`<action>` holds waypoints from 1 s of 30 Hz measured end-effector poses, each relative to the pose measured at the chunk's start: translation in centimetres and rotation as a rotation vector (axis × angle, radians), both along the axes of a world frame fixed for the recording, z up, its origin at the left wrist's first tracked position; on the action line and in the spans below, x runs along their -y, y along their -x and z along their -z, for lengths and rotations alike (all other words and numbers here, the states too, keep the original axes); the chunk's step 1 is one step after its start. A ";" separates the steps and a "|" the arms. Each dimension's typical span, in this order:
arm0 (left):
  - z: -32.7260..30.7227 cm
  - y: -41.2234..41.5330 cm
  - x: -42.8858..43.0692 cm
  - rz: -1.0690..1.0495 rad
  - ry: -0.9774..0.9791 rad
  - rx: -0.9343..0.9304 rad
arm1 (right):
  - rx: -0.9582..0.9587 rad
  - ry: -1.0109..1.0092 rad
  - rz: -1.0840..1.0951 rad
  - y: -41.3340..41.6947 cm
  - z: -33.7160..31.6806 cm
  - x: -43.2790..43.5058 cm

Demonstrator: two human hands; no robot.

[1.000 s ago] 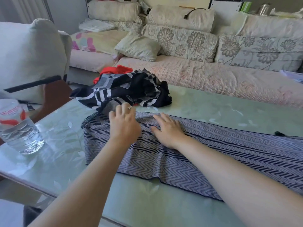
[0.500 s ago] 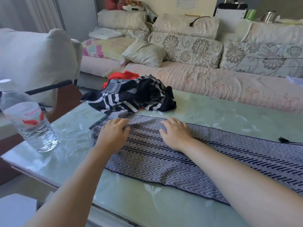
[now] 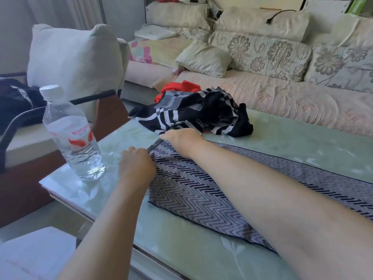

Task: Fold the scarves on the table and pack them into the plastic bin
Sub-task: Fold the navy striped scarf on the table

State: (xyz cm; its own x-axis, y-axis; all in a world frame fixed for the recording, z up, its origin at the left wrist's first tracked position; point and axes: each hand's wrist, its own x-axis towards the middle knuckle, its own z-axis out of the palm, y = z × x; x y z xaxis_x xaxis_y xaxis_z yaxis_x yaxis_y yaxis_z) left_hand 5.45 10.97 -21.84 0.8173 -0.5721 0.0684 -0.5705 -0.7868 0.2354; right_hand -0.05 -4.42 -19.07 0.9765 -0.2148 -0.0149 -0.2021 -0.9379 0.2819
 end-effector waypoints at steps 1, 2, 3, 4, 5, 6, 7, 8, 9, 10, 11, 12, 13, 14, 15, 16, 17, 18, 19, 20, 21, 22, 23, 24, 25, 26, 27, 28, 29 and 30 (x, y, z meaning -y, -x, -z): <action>-0.1 -0.1 0.0 0.006 0.007 -0.004 | 0.002 0.009 0.003 0.0 0.1 0.1; -0.2 -0.1 0.0 0.012 0.018 -0.008 | 0.012 0.007 0.008 0.2 0.2 0.2; -0.4 -0.1 0.0 0.017 0.036 -0.016 | 0.027 0.006 0.020 0.6 -0.1 0.3; -0.7 0.1 0.1 0.023 0.063 -0.029 | 0.024 0.011 0.032 0.9 -0.2 0.4; -1.1 0.4 0.3 0.033 0.101 -0.049 | 0.043 0.007 0.042 1.3 -0.6 0.6; -1.5 0.9 0.5 0.041 0.146 -0.073 | 0.084 -0.032 0.054 1.9 -0.8 1.0; -2.1 1.6 0.7 0.045 0.190 -0.097 | 0.144 -0.094 0.071 2.5 -1.1 1.4; -2.7 2.3 1.0 0.052 0.231 -0.112 | 0.224 -0.159 0.082 3.4 -1.5 1.8; -3.4 3.2 1.2 0.069 0.264 -0.107 | 0.295 -0.209 0.087 4.4 -1.9 2.4; -4.0 4.0 1.5 0.099 0.280 -0.089 | 0.363 -0.241 0.093 5.8 -2.4 2.9; -4.7 5.0 1.8 0.139 0.282 -0.070 | 0.417 -0.258 0.108 7.4 -3.0 3.6; -5.4 5.9 2.2 0.185 0.281 -0.064 | 0.456 -0.265 0.130 9.1 -3.7 4.3; -5.9 7.0 2.7 0.237 0.284 -0.076 | 0.484 -0.275 0.159 11.1 -4.3 5.1; -6.5 8.1 3.3 0.291 0.286 -0.101 | 0.485 -0.299 0.193 13.1 -5.0 5.7; -7.0 9.2 3.9 0.343 0.284 -0.127 | 0.466 -0.342 0.237 15.1 -5.6 6.4; -7.4 10.6 4.7 0.396 0.276 -0.146 | 0.440 -0.389 0.290 17.3 -6.2 7.1; -7.9 12.2 5.4 0.450 0.268 -0.159 | 0.423 -0.432 0.346 19.6 -6.8 7.7; -8.4 13.9 6.3 0.500 0.263 -0.170 | 0.425 -0.470 0.397 22.0 -7.4 8.2; -8.9 15.8 7.1 0.547 0.264 -0.179 | 0.447 -0.507 0.437 24.5 -8.0 8.6; -9.3 17.5 8.0 0.592 0.267 -0.189 | 0.478 -0.551 0.474 26.9 -8.5 9.0; -9.5 19.4 8.9 0.637 0.273 -0.196 | 0.507 -0.598 0.510 29.1 -8.8 9.5; -9.6 20.8 9.8 0.674 0.279 -0.204 | 0.531 -0.644 0.542 30.9 -9.0 9.8; -9.6 22.6 10.8 0.712 0.279 -0.223 | 0.554 -0.674 0.584 33.1 -9.2 10.2; -9.6 24.1 11.6 0.742 0.274 -0.244 | 0.570 -0.689 0.620 34.8 -9.2 10.6; -9.5 25.5 12.3 0.774 0.261 -0.269 | 0.584 -0.690 0.655 36.4 -9.1 10.9; -9.3 27.3 13.1 0.811 0.248 -0.300 | 0.599 -0.673 0.692 38.4 -9.0 11.3; -9.3 29.1 13.8 0.841 0.241 -0.346 | 0.612 -0.651 0.725 40.4 -8.9 11.5; -9.2 30.8 14.3 0.862 0.246 -0.398 | 0.620 -0.632 0.757 42.2 -8.7 11.7; -9.1 32.6 14.7 0.876 0.256 -0.454 | 0.615 -0.612 0.787 43.8 -8.4 11.8; -8.8 34.2 15.1 0.887 0.263 -0.523 | 0.591 -0.594 0.813 45.3 -8.0 11.9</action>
State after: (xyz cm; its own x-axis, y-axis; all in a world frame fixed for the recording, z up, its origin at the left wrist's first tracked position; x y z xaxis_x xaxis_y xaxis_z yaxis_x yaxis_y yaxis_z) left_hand -28.73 -4.16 -13.00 0.0787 -0.9962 0.0378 -0.6939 -0.0275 0.7196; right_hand -45.35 -16.37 -11.03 0.4427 -0.8923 0.0880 -0.7569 -0.4245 -0.4969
